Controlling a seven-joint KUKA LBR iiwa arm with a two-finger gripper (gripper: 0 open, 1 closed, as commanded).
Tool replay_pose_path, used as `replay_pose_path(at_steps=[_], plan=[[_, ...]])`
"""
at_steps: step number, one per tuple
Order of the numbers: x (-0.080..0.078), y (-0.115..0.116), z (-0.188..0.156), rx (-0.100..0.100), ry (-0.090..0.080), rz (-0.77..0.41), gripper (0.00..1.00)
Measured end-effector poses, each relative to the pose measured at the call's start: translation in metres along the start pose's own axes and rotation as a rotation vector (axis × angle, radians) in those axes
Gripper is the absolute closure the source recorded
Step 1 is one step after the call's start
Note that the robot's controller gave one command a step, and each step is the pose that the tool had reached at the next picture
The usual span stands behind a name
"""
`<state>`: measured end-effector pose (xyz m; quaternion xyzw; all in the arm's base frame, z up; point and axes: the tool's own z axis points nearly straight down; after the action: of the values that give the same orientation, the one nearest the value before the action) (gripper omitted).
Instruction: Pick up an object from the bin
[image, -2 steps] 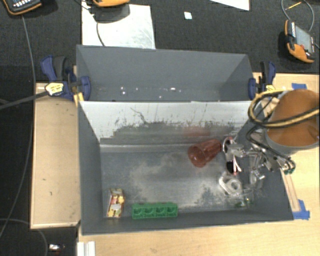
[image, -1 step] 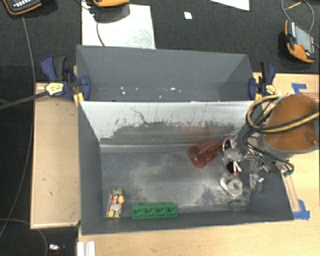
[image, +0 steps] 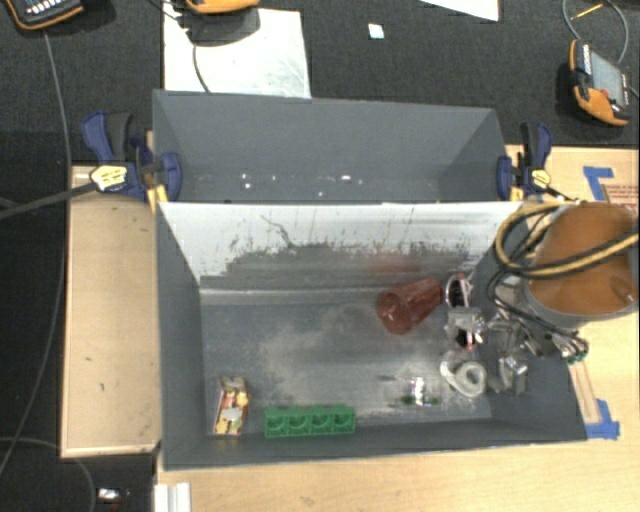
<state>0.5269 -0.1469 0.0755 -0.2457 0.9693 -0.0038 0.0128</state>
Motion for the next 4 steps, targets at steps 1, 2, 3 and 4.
replay_pose_path(at_steps=[1,2,3,4], plan=[[0.020,0.021,0.001,-0.011,-0.008,-0.286,0.00],[0.017,0.004,0.003,0.002,-0.003,0.096,1.00],[0.017,0.004,0.003,0.002,-0.003,0.093,1.00],[0.017,0.004,0.003,0.002,-0.003,0.090,1.00]])
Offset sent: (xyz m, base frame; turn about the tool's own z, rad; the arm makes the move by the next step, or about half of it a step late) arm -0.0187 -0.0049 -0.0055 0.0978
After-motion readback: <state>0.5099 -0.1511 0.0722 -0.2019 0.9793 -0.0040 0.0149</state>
